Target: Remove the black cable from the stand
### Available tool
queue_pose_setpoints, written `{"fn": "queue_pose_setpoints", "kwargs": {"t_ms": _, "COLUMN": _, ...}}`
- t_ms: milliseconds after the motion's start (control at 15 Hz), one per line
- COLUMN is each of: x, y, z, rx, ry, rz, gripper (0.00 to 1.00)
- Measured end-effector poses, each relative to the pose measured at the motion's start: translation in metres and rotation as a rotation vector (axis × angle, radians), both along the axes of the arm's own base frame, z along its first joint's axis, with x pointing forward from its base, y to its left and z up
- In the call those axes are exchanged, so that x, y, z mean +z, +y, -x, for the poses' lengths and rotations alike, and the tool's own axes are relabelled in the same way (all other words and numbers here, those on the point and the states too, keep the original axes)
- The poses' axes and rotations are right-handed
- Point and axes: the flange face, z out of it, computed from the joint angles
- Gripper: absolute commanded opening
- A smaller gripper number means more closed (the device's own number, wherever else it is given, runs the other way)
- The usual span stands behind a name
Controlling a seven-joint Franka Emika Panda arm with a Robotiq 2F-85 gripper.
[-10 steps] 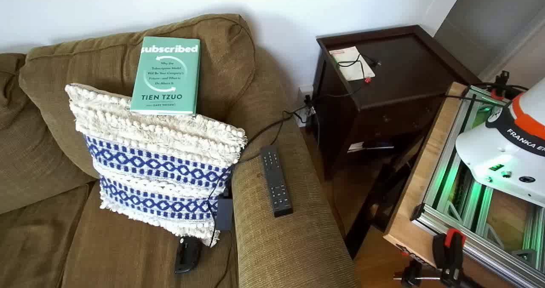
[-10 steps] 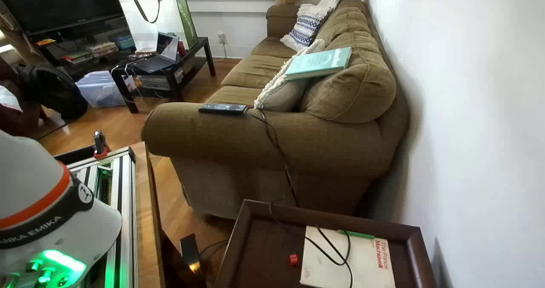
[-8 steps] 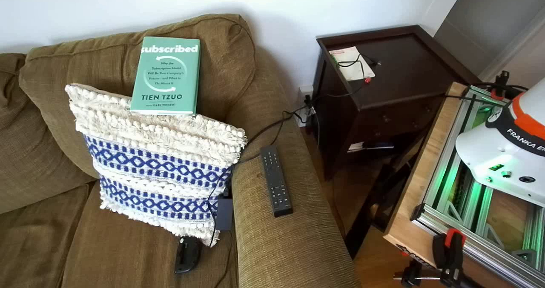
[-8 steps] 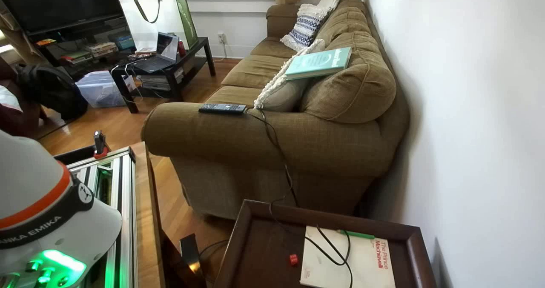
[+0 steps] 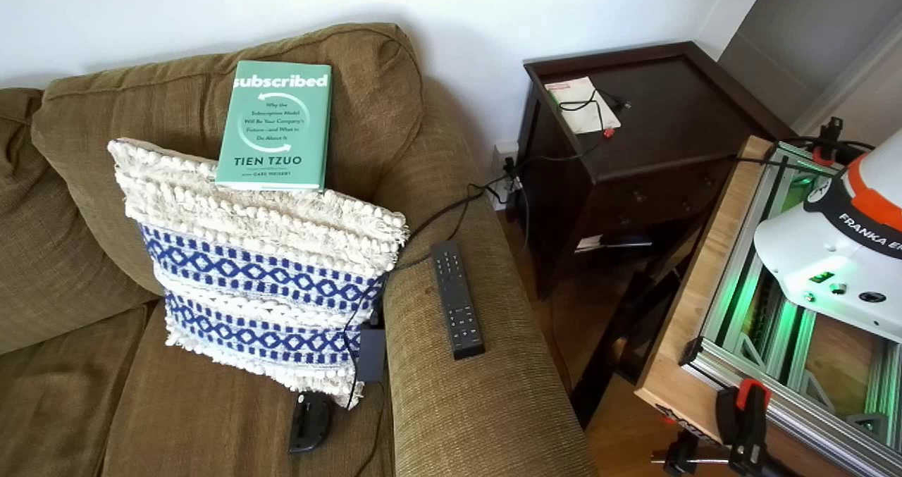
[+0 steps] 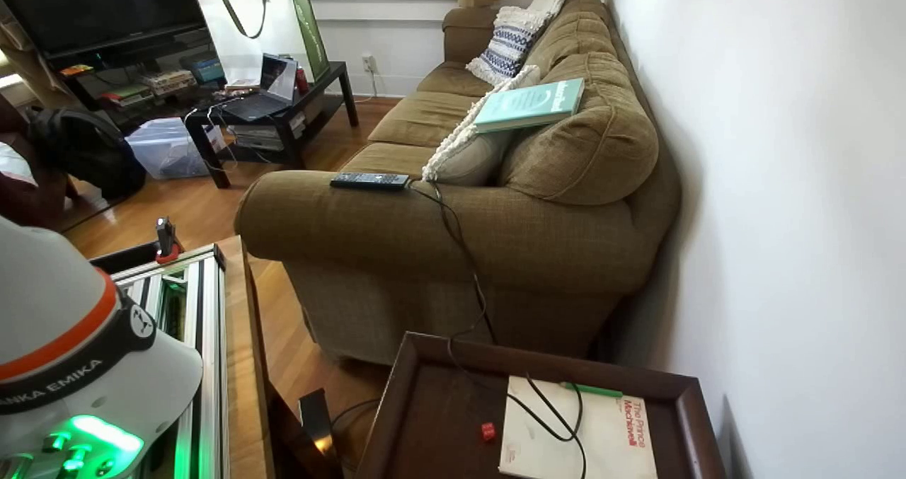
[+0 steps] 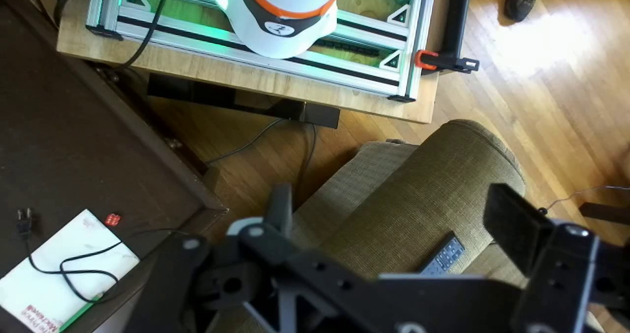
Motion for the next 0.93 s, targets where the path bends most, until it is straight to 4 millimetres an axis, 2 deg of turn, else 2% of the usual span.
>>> {"fn": "queue_pose_setpoints", "kwargs": {"t_ms": 267, "x": -0.001, "y": -0.001, "z": -0.002, "rx": -0.001, "ry": -0.007, "rz": 0.013, "gripper": 1.00}}
{"fn": "queue_pose_setpoints", "kwargs": {"t_ms": 467, "x": -0.009, "y": -0.005, "z": -0.018, "rx": 0.029, "ry": -0.060, "rz": 0.110, "gripper": 1.00}}
{"fn": "queue_pose_setpoints", "kwargs": {"t_ms": 667, "x": -0.033, "y": -0.011, "z": -0.044, "rx": 0.093, "ry": -0.102, "rz": 0.203, "gripper": 1.00}}
{"fn": "queue_pose_setpoints", "kwargs": {"t_ms": 933, "x": -0.081, "y": -0.029, "z": -0.083, "rx": 0.219, "ry": -0.128, "rz": 0.253, "gripper": 1.00}}
